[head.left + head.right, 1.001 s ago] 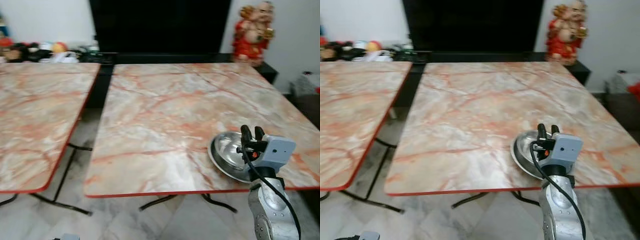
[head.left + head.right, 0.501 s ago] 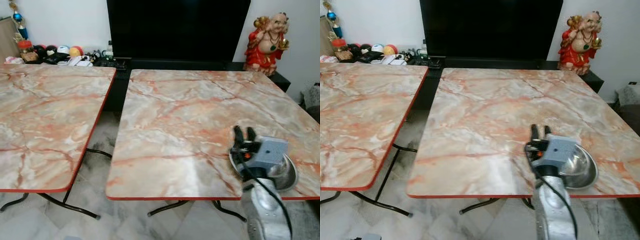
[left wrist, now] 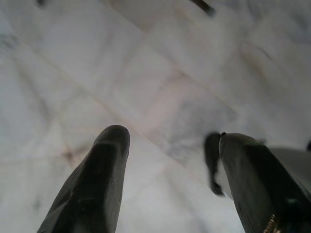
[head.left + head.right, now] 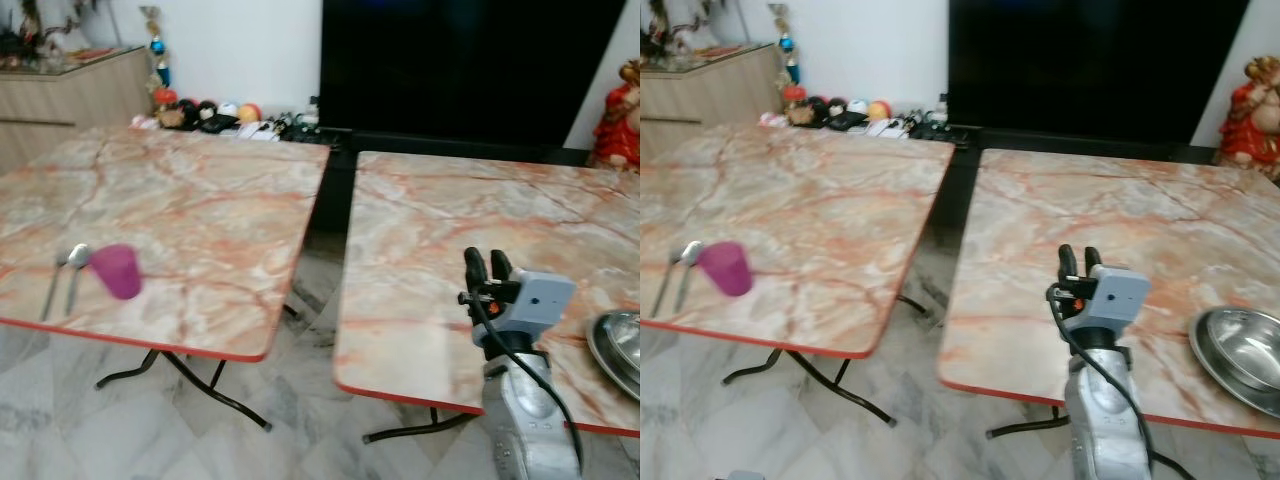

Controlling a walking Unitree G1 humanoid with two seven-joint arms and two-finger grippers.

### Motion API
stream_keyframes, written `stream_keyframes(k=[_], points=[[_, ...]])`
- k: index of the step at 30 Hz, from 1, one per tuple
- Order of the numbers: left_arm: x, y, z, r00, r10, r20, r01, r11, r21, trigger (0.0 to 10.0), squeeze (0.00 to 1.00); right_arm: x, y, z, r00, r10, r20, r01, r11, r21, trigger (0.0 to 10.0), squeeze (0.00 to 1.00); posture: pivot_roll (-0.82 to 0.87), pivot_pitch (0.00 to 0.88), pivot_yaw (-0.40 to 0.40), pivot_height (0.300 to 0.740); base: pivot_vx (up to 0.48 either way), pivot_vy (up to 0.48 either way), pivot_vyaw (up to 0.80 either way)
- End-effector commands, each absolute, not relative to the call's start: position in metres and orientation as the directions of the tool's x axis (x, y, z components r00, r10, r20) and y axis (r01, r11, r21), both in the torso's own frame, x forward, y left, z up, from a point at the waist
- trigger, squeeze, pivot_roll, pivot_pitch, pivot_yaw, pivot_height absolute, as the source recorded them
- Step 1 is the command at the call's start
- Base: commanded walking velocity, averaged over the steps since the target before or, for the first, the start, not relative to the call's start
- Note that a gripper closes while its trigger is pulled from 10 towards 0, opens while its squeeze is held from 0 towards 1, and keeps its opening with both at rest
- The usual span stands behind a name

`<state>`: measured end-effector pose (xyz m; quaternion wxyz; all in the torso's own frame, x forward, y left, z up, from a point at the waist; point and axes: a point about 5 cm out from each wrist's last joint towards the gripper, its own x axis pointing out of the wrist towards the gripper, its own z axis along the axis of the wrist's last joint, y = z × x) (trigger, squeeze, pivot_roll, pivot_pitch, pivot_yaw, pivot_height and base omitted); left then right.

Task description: Setting the table

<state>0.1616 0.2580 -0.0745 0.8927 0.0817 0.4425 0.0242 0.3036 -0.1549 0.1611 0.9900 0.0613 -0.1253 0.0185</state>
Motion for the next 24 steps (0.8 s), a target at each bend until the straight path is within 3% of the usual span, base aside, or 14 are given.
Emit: stream_keyframes(k=[1,9,24], points=[[0.1604,0.2539,-0.0766,0.597,0.1,-0.796,0.041,0.987,0.155,10.0,0.0,0.3042,-0.1652,0.164,0.966,-0.005,0.259,-0.025,0.993,0.111,10.0,0.0,-0.03,0.0,0.002,0.74,0.0,0.48,0.0],[0.1645,0.2555,-0.0743,0.608,0.111,-0.786,0.02,0.988,0.155,10.0,0.0,0.307,-0.1682,0.166,0.966,-0.012,0.259,-0.018,0.993,0.115,10.0,0.0,-0.02,0.0,-0.007,0.74,0.0,0.48,0.0],[0.1671,0.2547,-0.0734,0.616,0.122,-0.778,-0.004,0.988,0.151,10.0,0.0,0.313,-0.1626,0.1708,0.966,-0.003,0.26,-0.032,0.991,0.129,10.0,0.0,0.0,0.091,-0.021,0.74,0.0,0.48,0.0]])
